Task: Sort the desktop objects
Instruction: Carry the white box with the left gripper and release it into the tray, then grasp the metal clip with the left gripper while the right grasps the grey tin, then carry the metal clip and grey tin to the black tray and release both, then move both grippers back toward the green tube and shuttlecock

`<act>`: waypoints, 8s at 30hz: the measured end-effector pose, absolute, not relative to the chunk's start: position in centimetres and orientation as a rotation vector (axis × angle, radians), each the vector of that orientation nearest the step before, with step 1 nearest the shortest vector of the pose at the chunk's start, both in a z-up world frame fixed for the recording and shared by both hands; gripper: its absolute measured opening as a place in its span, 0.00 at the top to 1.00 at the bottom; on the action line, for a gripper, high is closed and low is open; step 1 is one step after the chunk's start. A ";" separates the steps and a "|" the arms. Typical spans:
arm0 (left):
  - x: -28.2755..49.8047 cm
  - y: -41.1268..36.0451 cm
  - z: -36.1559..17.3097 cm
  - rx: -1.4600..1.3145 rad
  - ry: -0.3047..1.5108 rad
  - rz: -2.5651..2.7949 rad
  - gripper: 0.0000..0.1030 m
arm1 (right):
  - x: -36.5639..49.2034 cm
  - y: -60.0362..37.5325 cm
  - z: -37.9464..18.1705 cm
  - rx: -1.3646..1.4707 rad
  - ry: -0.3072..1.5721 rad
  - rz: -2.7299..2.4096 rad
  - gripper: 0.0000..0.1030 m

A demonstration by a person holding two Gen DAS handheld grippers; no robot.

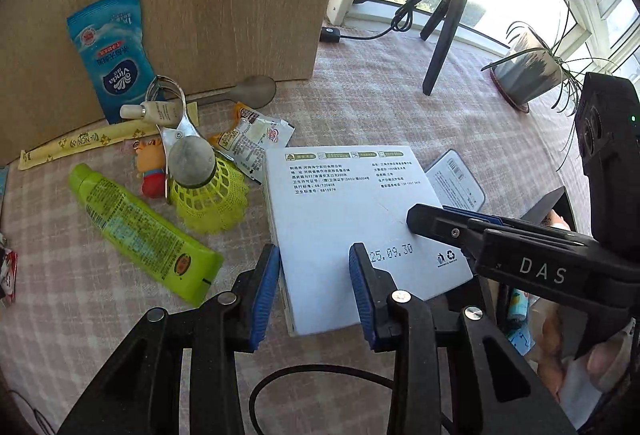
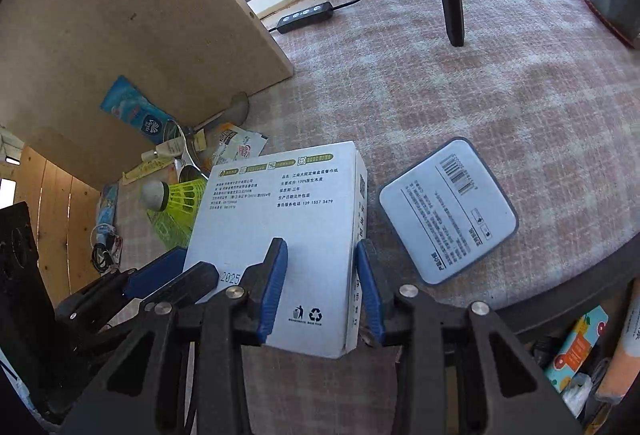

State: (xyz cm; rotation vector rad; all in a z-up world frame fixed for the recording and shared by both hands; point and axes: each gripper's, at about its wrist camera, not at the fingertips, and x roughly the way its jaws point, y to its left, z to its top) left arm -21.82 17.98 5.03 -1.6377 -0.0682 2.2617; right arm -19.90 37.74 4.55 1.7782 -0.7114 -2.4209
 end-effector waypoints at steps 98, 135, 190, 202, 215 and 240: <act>-17.3 24.4 4.4 -1.542 0.399 2.115 0.62 | -11.6 42.6 13.5 1.785 -0.381 -2.502 0.39; -20.1 27.1 0.0 -1.585 0.423 2.033 0.76 | -24.2 41.6 1.9 2.009 -0.266 -2.295 0.26; -9.8 35.5 8.7 -1.357 0.345 1.898 0.78 | -4.1 55.4 13.8 1.935 -0.456 -2.698 0.32; -9.2 36.5 9.0 -1.359 0.346 1.886 0.58 | 1.5 59.3 13.9 1.997 -0.658 -2.738 0.31; -10.4 33.1 9.4 -1.379 0.304 1.975 0.59 | -0.5 55.7 15.0 1.929 -0.586 -2.709 0.31; -18.0 13.9 7.5 -1.541 0.004 2.351 0.59 | -14.0 37.9 14.3 1.692 -0.310 -2.467 0.31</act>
